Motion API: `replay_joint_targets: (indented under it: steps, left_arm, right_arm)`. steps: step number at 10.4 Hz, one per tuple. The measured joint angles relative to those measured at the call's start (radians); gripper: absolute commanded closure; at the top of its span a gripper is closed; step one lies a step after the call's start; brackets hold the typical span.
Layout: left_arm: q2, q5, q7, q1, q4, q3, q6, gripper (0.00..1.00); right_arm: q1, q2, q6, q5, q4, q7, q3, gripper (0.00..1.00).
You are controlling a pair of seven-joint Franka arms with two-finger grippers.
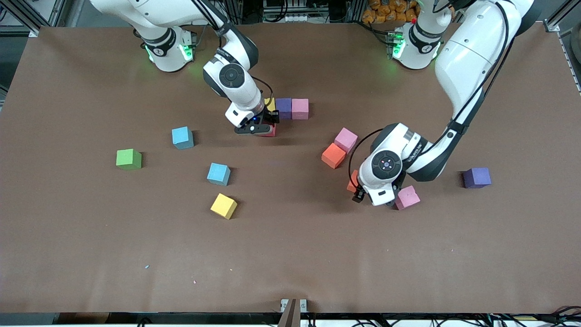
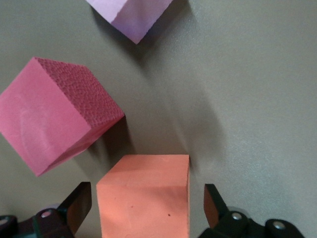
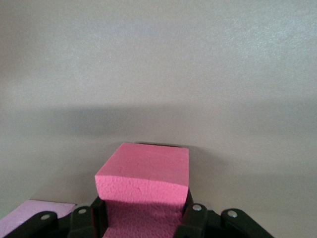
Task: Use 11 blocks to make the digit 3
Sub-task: 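Grasp the orange cube with the left gripper while the right lowers red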
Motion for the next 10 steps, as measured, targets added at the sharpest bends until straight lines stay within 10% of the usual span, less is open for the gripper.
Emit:
replay_joint_targets:
  steps: [5, 10]
  left_arm:
    - [0.011, 0.0, 0.0, -0.001, 0.004, -0.004, 0.02, 0.87]
    - [-0.004, 0.0, 0.0, -0.001, 0.028, -0.009, 0.026, 0.99]
  right_arm:
    - [0.003, 0.01, 0.014, -0.001, -0.002, 0.0, 0.001, 1.0]
    - [0.007, 0.019, 0.018, -0.019, -0.006, 0.0, 0.001, 1.0]
